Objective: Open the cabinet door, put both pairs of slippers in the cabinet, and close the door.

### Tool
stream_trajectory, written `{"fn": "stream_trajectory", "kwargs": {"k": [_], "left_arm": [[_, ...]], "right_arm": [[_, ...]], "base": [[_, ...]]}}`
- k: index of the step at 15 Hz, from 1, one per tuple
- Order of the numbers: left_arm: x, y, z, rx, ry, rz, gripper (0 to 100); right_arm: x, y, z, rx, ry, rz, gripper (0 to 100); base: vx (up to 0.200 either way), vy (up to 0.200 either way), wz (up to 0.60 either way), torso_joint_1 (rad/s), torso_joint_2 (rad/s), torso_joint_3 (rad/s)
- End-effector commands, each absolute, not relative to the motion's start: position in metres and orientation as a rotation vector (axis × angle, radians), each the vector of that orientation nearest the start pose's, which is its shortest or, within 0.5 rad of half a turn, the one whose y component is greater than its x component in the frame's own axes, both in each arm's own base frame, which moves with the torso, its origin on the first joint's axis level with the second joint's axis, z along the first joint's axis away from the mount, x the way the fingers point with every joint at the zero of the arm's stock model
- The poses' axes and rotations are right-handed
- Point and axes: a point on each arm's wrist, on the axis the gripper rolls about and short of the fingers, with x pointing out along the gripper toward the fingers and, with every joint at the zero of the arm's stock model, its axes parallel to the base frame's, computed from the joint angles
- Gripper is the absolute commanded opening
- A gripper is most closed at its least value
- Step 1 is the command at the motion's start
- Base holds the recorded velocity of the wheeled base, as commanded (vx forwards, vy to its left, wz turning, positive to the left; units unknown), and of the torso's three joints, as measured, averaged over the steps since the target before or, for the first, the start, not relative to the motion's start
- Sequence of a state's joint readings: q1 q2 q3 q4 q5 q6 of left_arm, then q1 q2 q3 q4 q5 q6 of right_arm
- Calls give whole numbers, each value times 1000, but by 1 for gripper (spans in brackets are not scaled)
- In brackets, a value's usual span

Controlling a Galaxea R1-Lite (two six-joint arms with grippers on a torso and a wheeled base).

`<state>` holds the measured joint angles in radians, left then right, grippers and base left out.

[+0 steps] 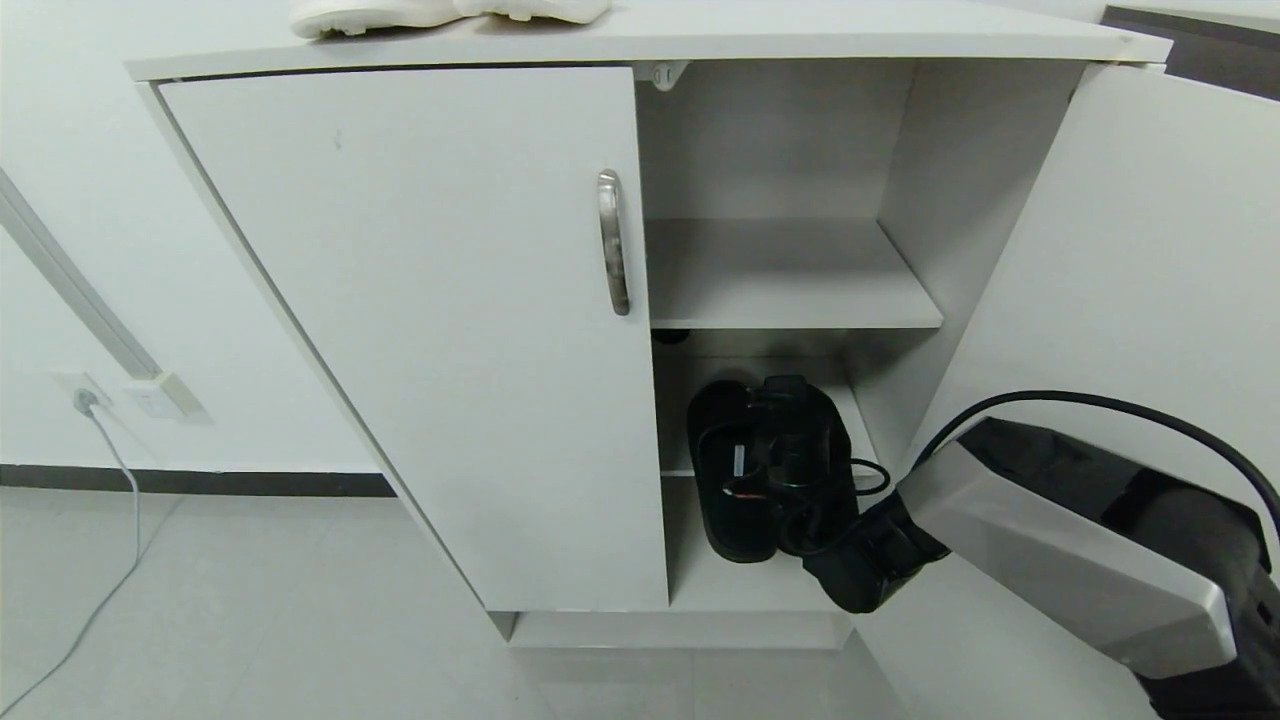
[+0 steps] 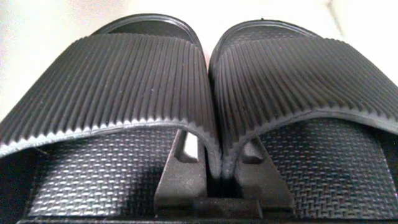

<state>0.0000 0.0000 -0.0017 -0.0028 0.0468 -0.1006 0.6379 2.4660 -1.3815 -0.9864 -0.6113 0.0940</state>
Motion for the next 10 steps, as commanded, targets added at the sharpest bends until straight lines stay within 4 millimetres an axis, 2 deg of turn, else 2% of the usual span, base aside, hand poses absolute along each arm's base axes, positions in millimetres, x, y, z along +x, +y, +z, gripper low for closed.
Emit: {"fn": "stream_trajectory", "kwargs": {"k": [1,2,6,10], "left_arm": [[-23,1,76,-101,-5,47,0],[-23,1,76,-101,-5,47,0],[-23,1,76,-103,-6,47,0],[-23,1,76,-103,-6,49,0]], "right_arm": [[406,276,53,34,86,16,0],[418,278,52,34,87,14,0],[443,278,57,33,92,2,0],[458,278,64,39,79,-14,0]], "base": [[0,0,0,0,0,0],[0,0,0,0,0,0],[0,0,0,0,0,0],[0,0,0,0,0,0]]}}
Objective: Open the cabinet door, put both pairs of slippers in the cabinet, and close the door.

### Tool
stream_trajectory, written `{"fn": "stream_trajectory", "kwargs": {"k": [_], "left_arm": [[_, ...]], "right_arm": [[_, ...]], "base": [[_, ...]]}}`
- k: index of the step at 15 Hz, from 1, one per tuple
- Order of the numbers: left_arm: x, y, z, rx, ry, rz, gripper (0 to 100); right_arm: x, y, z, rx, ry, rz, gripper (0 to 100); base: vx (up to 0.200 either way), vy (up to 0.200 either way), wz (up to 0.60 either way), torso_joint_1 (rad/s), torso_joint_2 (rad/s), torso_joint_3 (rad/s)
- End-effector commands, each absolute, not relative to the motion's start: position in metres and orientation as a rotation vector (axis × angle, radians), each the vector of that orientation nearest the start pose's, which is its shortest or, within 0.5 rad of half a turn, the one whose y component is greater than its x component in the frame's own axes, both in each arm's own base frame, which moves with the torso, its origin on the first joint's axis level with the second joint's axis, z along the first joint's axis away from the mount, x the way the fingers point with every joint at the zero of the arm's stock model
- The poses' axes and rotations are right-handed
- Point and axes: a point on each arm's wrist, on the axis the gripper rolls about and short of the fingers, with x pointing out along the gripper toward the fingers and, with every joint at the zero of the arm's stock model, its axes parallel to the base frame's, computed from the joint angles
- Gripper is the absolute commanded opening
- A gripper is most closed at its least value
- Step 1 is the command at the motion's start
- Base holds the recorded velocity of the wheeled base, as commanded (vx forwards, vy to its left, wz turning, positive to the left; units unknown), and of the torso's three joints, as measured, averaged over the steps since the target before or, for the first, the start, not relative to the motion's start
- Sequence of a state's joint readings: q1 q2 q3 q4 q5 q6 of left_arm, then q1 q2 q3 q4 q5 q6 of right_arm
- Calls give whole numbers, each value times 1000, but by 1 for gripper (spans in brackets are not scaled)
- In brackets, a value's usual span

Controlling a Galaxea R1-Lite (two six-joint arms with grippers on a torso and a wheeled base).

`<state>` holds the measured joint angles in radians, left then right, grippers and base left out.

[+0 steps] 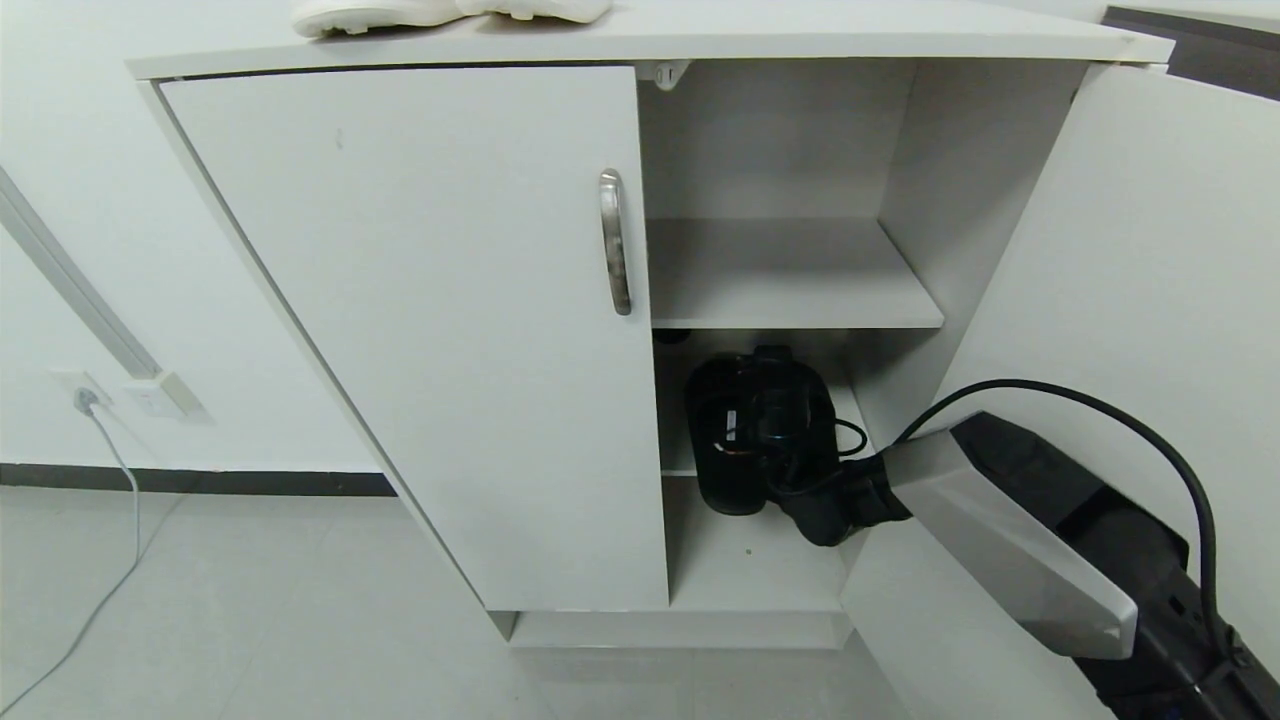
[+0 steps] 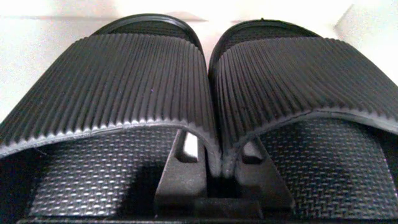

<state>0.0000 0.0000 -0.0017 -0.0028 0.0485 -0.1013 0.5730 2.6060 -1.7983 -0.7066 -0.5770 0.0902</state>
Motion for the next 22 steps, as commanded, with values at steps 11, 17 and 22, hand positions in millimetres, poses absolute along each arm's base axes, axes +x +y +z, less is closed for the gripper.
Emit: {"fn": "stream_trajectory", "kwargs": {"k": [11,17,22], "left_arm": [[-23,1,76,-103,-6,49,0],[-23,1,76,-103,-6,49,0],[-23,1,76,-103,-6,49,0]], "right_arm": [[481,268,61,12,120,-50,0],[484,265,63,21,107,-48,0],[485,264,64,35,87,-51,0]], "base": [[0,0,0,0,0,0],[0,0,0,0,0,0],[0,0,0,0,0,0]]}}
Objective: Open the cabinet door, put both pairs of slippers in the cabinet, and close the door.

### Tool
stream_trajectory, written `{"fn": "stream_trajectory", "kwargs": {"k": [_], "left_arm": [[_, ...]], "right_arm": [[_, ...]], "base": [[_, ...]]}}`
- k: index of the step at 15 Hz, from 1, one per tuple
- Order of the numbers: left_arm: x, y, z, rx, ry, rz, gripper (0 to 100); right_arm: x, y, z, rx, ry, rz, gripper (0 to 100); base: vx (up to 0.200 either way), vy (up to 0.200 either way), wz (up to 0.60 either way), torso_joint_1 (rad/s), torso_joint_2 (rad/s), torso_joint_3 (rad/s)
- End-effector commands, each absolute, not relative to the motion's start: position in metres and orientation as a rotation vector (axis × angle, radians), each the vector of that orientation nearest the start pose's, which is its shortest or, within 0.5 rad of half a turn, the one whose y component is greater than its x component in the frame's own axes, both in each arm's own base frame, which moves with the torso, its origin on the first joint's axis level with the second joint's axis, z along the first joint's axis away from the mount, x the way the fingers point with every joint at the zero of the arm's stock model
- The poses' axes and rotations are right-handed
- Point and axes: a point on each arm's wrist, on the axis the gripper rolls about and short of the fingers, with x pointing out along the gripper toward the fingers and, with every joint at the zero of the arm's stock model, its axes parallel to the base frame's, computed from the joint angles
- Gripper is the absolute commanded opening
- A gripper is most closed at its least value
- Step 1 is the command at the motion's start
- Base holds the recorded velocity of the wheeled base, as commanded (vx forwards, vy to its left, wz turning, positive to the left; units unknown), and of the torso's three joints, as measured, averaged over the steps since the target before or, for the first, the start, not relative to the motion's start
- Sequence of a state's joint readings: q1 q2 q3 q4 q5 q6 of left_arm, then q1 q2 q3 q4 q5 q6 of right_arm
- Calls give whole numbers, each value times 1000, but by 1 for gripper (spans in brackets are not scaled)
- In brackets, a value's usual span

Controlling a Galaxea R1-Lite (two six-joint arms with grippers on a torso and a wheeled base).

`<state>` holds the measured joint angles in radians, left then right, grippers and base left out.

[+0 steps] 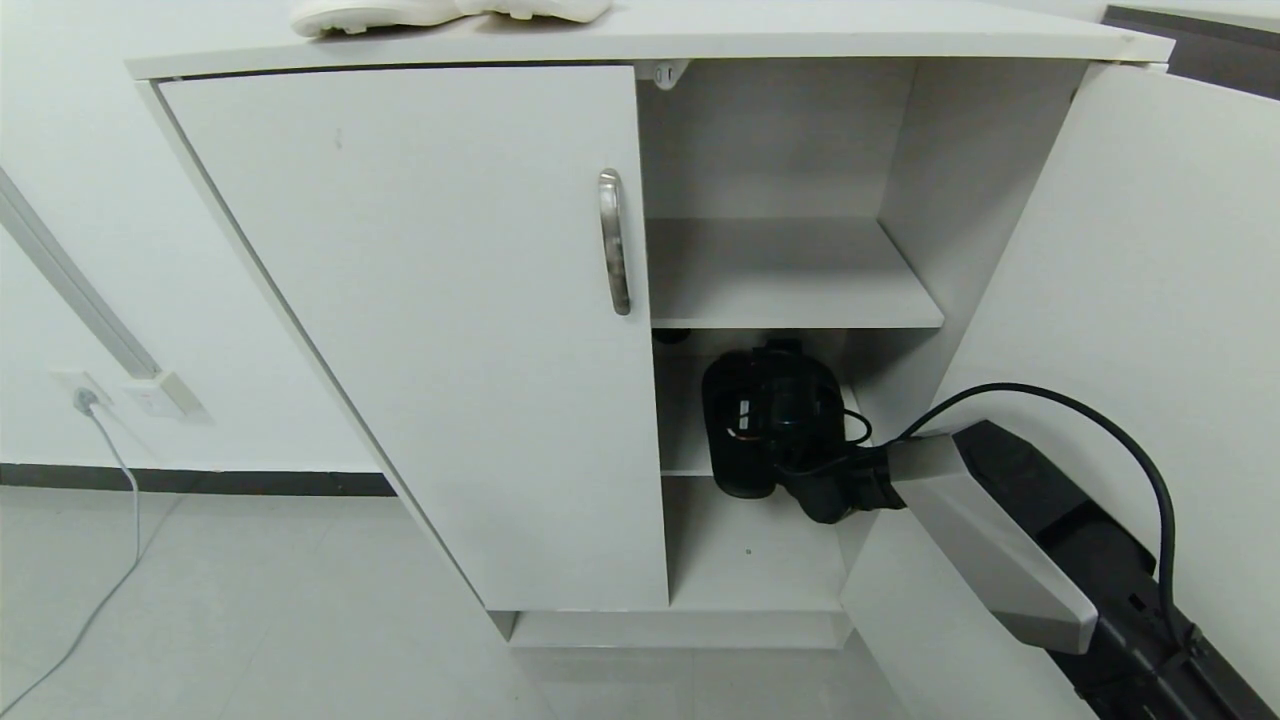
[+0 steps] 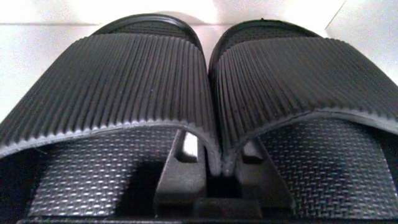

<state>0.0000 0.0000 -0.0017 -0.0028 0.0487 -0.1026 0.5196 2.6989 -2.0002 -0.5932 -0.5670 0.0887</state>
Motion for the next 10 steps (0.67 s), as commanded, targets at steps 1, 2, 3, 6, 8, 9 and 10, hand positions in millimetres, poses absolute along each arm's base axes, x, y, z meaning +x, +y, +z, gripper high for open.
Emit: {"fn": "stream_trajectory", "kwargs": {"k": [1,2,3,6,8,9,10], "left_arm": [[-23,1,76,-103,-6,49,0],[-23,1,76,-103,-6,49,0],[-23,1,76,-103,-6,49,0],[-23,1,76,-103,-6,49,0],[-23,1,76,-103,-6,49,0],[-23,1,76,-103,-6,49,0],[-23,1,76,-103,-6,49,0]], "right_arm": [[485,263,64,35,87,-53,0],[485,263,63,34,89,-53,100],[485,263,63,32,91,-56,100],[483,265,69,37,80,-57,100],[477,263,79,38,81,-53,100],[473,263,80,33,89,-50,100],[468,263,80,29,92,-44,100]], "base": [[0,0,0,0,0,0],[0,0,0,0,0,0],[0,0,0,0,0,0],[0,0,0,0,0,0],[0,0,0,0,0,0],[0,0,0,0,0,0],[0,0,0,0,0,0]]}}
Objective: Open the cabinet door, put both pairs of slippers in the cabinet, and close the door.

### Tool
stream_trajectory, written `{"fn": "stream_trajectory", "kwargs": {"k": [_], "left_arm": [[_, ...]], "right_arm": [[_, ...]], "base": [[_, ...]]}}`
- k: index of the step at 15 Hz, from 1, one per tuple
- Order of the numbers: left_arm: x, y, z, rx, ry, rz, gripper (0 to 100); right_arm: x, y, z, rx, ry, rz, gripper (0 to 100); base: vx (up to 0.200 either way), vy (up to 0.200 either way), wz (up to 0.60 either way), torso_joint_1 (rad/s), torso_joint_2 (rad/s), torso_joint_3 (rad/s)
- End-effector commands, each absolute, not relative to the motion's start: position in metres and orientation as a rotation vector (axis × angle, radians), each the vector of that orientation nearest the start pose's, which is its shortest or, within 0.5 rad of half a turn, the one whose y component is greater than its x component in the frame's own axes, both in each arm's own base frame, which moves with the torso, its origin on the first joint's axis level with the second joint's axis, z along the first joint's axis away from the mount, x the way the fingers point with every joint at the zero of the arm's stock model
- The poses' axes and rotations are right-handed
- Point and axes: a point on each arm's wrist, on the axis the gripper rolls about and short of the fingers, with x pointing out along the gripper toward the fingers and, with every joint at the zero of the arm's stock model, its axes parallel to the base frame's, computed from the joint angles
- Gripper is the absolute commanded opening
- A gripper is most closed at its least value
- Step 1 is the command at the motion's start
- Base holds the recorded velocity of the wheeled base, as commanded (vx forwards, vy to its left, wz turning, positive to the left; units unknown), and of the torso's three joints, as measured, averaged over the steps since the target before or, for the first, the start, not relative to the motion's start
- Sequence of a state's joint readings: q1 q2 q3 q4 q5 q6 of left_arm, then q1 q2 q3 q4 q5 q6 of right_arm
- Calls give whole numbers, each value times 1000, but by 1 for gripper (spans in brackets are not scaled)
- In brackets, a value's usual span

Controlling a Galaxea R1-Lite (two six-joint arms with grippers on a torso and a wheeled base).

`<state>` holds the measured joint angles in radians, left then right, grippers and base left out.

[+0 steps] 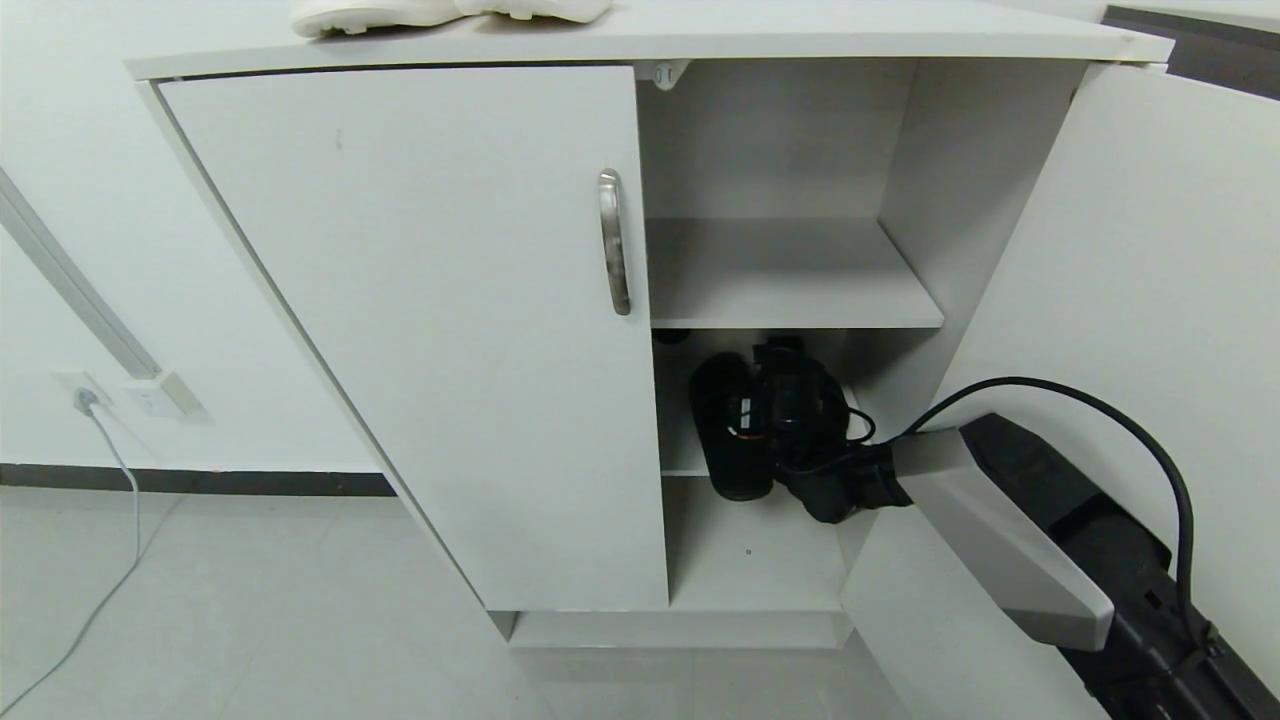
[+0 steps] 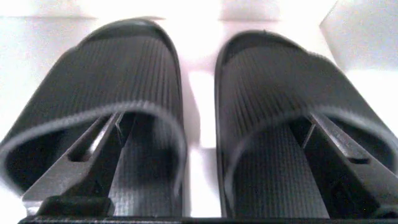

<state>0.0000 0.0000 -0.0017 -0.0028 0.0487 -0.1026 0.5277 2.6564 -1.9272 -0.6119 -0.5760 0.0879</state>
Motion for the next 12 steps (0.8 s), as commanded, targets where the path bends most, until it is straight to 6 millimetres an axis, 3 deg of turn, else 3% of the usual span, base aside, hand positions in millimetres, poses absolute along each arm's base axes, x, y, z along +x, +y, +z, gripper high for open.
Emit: {"fn": "stream_trajectory", "kwargs": {"k": [1,6,11,12], "left_arm": [[-23,1,76,-103,-6,49,0],[-23,1,76,-103,-6,49,0],[-23,1,76,-101,-6,49,0],[-23,1,76,-101,-6,49,0]], "right_arm": [[462,264,77,20,106,-38,100],[443,263,64,11,117,-30,100],[377,260,85,40,70,43,100],[372,259,86,42,68,49,100]], "base": [[0,0,0,0,0,0],[0,0,0,0,0,0],[0,0,0,0,0,0],[0,0,0,0,0,0]]}}
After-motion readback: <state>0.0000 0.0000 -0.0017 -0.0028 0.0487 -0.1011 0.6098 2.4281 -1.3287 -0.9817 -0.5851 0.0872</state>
